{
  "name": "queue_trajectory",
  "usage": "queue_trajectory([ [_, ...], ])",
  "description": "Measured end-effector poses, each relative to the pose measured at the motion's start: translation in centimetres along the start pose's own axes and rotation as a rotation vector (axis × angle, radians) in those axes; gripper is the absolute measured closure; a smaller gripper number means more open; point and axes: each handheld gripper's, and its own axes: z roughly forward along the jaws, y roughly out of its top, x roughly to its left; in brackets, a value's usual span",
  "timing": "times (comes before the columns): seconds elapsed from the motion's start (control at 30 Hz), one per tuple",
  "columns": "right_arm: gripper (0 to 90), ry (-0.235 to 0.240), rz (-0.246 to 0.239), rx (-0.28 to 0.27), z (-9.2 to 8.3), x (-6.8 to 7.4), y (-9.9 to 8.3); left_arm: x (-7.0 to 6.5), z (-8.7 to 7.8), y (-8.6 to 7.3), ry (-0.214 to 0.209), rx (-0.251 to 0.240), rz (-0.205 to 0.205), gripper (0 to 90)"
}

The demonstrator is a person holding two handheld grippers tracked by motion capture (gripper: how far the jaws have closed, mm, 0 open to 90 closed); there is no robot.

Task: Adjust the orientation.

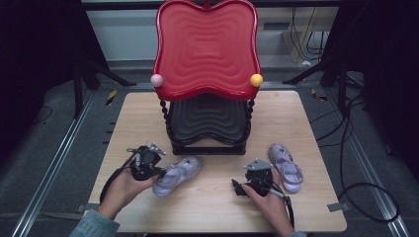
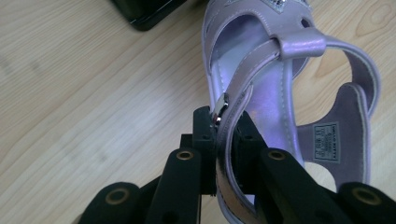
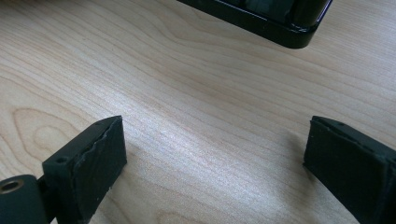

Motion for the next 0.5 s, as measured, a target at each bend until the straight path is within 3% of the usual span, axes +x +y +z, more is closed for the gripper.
queue_trajectory([
  [0.27, 5.9, 0.001, -0.004, -0.002, 0.0, 0.0, 0.0, -0.4, 1.5, -0.8, 0.008, 0.033, 0.014, 82.4],
  [0.4, 5.9, 0.001, -0.004, 0.000, 0.0, 0.0, 0.0, -0.6, 2.1, -1.5, 0.010, 0.074, 0.043, 82.0],
  [0.5, 5.9, 0.001, -0.004, -0.002, 0.0, 0.0, 0.0, -0.6, 2.2, -1.8, 0.001, 0.069, 0.036, 80.9],
])
